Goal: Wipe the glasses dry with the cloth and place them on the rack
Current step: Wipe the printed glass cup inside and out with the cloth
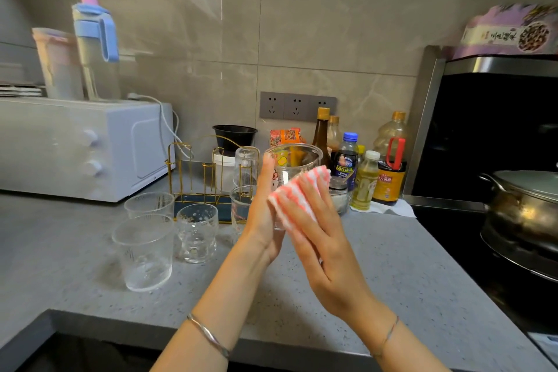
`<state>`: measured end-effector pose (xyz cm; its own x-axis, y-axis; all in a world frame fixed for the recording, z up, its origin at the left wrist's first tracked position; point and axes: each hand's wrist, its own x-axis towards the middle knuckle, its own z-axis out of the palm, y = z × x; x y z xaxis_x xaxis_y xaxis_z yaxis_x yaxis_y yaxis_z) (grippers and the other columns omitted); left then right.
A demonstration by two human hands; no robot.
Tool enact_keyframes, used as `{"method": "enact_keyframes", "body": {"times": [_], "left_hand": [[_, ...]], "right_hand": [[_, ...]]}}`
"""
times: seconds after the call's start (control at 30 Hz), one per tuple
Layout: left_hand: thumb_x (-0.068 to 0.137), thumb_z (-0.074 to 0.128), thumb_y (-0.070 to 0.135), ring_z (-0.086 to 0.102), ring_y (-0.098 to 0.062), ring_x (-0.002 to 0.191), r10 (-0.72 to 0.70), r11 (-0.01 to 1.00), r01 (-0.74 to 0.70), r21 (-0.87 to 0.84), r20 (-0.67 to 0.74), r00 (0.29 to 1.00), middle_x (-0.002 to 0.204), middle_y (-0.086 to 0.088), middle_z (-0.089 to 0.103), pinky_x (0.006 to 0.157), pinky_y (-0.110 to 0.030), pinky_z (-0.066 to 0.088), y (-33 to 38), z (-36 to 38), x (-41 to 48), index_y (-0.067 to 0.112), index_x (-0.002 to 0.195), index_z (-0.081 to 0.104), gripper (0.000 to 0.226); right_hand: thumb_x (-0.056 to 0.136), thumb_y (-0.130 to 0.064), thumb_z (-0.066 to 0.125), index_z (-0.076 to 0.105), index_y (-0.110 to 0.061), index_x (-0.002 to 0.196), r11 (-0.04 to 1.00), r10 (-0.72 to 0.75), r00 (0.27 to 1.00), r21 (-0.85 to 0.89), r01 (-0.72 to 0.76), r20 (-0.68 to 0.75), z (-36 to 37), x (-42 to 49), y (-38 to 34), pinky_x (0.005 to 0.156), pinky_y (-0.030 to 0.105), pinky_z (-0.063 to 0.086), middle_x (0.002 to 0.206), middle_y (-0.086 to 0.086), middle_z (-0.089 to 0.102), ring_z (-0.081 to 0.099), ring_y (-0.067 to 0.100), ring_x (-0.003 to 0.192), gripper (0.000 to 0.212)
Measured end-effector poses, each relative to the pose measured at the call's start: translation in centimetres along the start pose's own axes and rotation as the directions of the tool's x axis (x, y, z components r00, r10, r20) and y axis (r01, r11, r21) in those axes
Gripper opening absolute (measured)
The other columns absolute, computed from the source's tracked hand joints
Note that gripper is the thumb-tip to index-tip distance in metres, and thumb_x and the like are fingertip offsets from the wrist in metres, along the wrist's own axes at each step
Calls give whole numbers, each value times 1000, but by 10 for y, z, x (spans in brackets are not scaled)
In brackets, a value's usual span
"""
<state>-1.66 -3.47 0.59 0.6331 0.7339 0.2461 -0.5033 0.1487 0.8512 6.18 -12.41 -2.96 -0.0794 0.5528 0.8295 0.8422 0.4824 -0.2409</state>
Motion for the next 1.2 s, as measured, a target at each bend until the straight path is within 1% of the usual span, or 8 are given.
{"method": "enact_keyframes", "body": {"times": [0.07, 0.33, 0.57, 0.63, 0.77, 0.87, 1.03, 1.2], "left_hand": [[86, 33, 73, 65, -24, 114, 1, 1000, -1, 20, 10, 1000, 120, -12, 69, 104, -40, 46, -3, 1, 0, 13, 127, 63, 78], [94, 34, 64, 71, -18, 99, 21, 1000, -21, 14, -2, 1000, 105, -6, 75, 83, -35, 55, -5, 8, -3, 21, 113, 68, 58], [89, 34, 70, 65, -25, 112, -47, 992, 47, -118, 1, 999, 120, -15, 68, 99, -38, 47, -2, -1, 5, 10, 113, 72, 75], [87, 37, 72, 63, -26, 116, -51, 994, 53, -97, 17, 999, 124, -15, 66, 103, -40, 45, -6, -1, 4, 12, 125, 65, 76], [89, 45, 64, 71, -19, 98, -24, 1000, 24, 9, 0, 1000, 106, -6, 74, 93, -39, 51, -1, 3, 1, 26, 102, 77, 52], [79, 56, 71, 67, -21, 110, -23, 996, 24, 87, -11, 1000, 118, -5, 71, 102, -44, 48, -2, 1, 0, 28, 125, 64, 64], [76, 53, 78, 62, -19, 118, 54, 988, -49, 150, -24, 998, 131, 0, 63, 98, -43, 51, -3, 0, -2, 39, 123, 64, 63], [79, 33, 74, 68, -6, 102, 69, 983, -74, 166, 33, 997, 103, 13, 74, 83, -29, 53, -2, 6, -9, 46, 95, 73, 52]], "right_hand": [[102, -24, 36, 34, -23, 147, 1000, 18, 1000, -12, -19, -19, -2, 7, 3, 121, 41, 7, 161, -6, 7, -1, 21, 149, 45], [104, -25, 34, 28, -29, 148, 992, 122, 992, 42, -121, -39, -11, 36, 10, 121, 46, 4, 161, -10, 1, -10, 12, 148, 45], [102, -25, 32, 28, -23, 149, 992, 74, 997, 100, -75, 16, -2, -2, 7, 121, 33, 2, 162, -7, 1, -7, 20, 149, 47], [103, -28, 32, 27, -25, 150, 994, 73, 997, 76, -73, 1, -1, -2, 8, 121, 31, 2, 162, -7, 1, -6, 21, 149, 47], [103, -36, 30, 22, -34, 150, 997, 72, 997, 15, -72, -21, 1, 0, 11, 120, 27, 0, 162, -7, -1, -9, 21, 149, 48], [102, -35, 33, 18, -41, 149, 998, 67, 997, -9, -68, -41, 3, 0, 9, 120, 25, -1, 162, -9, -3, -10, 21, 149, 50], [101, -31, 37, 21, -38, 149, 997, 76, 993, -3, -77, -95, 9, -2, 5, 120, 26, -1, 162, -9, -3, -9, 21, 149, 51], [100, -34, 36, 23, -44, 147, 990, 124, 987, 87, -115, -105, 7, 11, -1, 121, 31, 1, 160, -16, -4, -10, 15, 148, 49]]}}
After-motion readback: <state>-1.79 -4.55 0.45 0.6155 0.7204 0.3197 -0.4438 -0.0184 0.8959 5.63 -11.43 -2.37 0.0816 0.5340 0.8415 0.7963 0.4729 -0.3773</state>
